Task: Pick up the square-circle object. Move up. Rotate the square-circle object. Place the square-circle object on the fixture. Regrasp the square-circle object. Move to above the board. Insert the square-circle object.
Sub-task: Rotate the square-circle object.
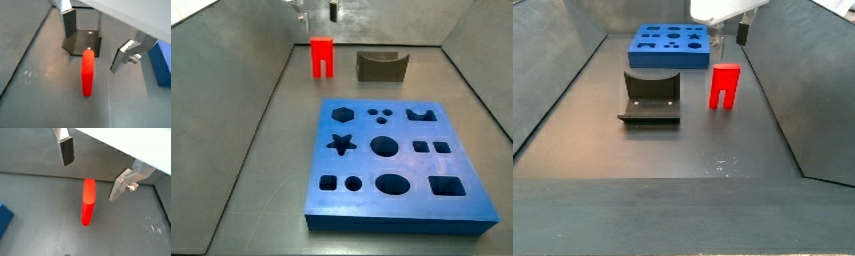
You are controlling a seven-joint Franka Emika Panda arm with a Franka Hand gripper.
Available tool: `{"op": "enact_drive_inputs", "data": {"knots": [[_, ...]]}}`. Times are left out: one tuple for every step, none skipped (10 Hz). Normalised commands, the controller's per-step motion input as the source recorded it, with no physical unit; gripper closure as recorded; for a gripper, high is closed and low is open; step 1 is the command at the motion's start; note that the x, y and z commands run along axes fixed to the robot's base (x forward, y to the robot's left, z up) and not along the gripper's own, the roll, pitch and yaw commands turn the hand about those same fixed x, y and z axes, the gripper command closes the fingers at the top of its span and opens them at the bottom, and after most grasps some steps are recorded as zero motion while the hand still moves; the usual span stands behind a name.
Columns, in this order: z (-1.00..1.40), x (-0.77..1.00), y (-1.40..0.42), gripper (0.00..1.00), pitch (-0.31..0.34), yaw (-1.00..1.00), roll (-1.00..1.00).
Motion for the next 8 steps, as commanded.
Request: {"op": "enact_drive_inputs", "data": {"knots": [[-0.03, 0.04, 0.00, 0.00, 0.001, 1.00, -0.01], [-0.03, 0.03, 0.00, 0.00, 0.002, 1.00, -0.01], [-0.03, 0.03, 0.00, 0.00, 0.002, 1.00, -0.01], [-0.03, 0.03, 0.00, 0.00, 0.002, 1.00, -0.01], [-0.03, 0.03, 0.00, 0.00, 0.002, 1.00, -0.01], [-0.03, 0.03, 0.00, 0.00, 0.002, 1.00, -0.01], [-0.03, 0.03, 0.00, 0.00, 0.002, 1.00, -0.01], [-0.03, 0.03, 0.00, 0.00, 0.002, 1.00, -0.01]]}}
